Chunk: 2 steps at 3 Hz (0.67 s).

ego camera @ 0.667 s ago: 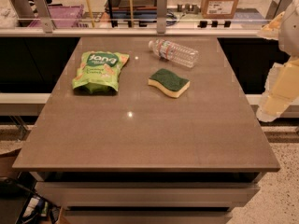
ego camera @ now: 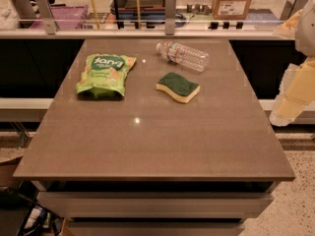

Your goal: Place water bottle upright

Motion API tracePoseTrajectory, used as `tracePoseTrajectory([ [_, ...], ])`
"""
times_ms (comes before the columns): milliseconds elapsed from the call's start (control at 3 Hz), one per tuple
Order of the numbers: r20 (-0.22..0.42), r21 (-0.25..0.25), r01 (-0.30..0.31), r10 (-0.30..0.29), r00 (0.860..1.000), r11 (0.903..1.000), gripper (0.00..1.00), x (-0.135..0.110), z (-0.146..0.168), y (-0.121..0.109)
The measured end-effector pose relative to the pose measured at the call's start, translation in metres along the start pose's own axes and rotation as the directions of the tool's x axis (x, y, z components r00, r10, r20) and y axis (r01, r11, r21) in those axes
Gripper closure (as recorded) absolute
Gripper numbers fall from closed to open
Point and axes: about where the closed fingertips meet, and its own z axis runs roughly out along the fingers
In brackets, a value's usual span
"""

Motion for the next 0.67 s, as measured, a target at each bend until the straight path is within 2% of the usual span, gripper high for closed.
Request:
tracePoseTrajectory([
  [333,0.043,0.033,-0.072,0.071,0.997,0.9968,0.0,-0.0027,-0.0012,-0.0071],
  [667,0.097,0.039,-0.166,0.162,0.982,0.9854,0.0,-0.0081,0.0023,-0.0146],
])
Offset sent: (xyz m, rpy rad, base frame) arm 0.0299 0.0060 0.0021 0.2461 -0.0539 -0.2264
